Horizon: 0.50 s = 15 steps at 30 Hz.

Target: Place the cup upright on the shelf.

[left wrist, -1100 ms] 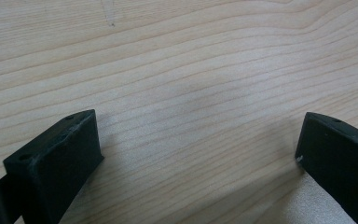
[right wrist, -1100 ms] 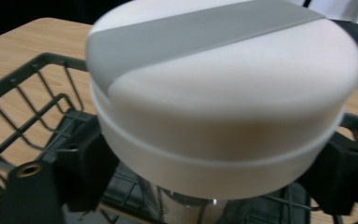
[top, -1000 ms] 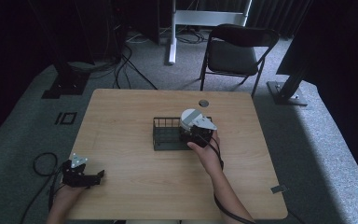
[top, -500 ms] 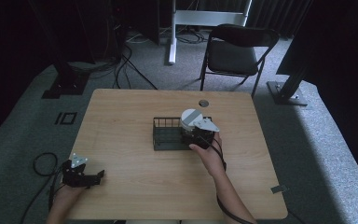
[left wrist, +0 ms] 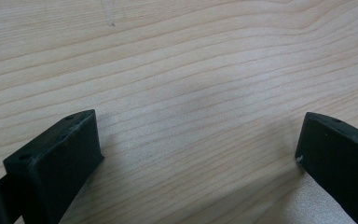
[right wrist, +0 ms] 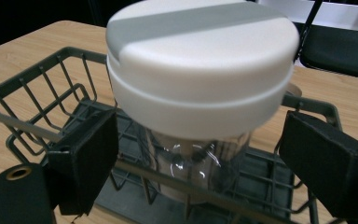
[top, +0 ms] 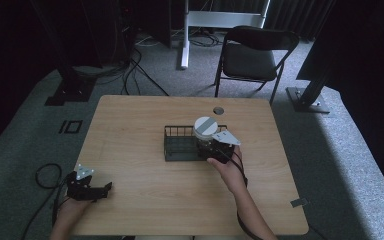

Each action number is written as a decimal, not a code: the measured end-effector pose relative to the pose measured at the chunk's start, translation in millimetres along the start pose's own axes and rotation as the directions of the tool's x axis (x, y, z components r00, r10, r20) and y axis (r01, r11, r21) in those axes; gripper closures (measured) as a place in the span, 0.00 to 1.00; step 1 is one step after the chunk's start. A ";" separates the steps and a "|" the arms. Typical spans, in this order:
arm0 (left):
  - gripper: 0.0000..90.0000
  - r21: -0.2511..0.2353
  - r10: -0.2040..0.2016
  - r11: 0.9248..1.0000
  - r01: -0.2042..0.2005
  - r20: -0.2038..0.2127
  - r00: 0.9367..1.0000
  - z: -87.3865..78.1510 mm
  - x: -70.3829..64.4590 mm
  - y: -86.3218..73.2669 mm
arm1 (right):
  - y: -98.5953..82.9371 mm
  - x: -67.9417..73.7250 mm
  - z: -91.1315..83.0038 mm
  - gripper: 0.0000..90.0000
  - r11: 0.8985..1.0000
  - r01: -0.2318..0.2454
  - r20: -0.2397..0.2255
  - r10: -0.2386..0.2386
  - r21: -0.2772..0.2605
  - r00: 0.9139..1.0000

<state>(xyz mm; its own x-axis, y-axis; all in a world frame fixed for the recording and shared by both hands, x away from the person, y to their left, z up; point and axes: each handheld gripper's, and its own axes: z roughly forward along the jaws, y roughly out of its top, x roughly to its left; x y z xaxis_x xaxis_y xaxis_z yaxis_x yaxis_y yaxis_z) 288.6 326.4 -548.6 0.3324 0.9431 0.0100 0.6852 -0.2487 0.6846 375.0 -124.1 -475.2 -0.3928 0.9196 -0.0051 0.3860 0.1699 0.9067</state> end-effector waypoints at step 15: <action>0.00 0.000 0.000 1.000 0.000 0.000 1.000 0.0 0.0 0.0 | -6.9 -13.7 -17.7 0.13 1.000 -0.007 0.005 0.007 -0.016 1.000</action>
<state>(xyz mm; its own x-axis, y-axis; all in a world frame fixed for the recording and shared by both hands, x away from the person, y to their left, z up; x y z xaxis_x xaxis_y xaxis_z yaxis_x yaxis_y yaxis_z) 288.6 326.4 -548.6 0.3324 0.9431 0.0100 0.6852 -0.2488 0.6846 363.0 -144.1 -474.0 -0.3860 0.9225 -0.0007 0.3756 0.1578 0.9132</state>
